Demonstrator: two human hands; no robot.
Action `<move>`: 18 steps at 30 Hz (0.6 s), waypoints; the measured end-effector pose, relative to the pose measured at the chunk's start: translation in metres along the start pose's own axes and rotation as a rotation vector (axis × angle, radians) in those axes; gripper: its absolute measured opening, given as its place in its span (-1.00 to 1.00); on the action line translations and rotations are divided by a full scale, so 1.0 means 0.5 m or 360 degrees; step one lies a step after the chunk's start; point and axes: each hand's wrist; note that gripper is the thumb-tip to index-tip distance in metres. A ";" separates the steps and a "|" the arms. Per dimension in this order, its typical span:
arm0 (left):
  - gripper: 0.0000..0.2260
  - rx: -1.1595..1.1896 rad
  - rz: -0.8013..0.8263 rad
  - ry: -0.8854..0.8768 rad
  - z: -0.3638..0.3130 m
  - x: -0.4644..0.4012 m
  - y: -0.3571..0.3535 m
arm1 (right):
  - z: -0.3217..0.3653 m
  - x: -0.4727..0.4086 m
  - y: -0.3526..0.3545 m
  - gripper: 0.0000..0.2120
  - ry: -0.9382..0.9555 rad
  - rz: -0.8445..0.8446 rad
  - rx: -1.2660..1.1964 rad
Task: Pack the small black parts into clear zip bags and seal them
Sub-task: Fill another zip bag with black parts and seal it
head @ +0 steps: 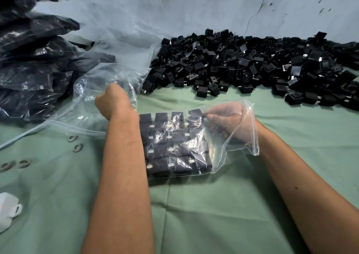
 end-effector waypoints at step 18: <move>-0.79 -0.1789 0.0938 -0.0384 -0.001 -0.035 0.017 | 0.018 -0.008 -0.021 -0.82 0.0153 -0.0187 0.0053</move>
Point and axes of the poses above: each hand's wrist, its own x-axis away from the middle knuckle, its own y-axis out of the back of the hand, z = x × y, and after that the axes turned 11 degrees about -y, right-handed
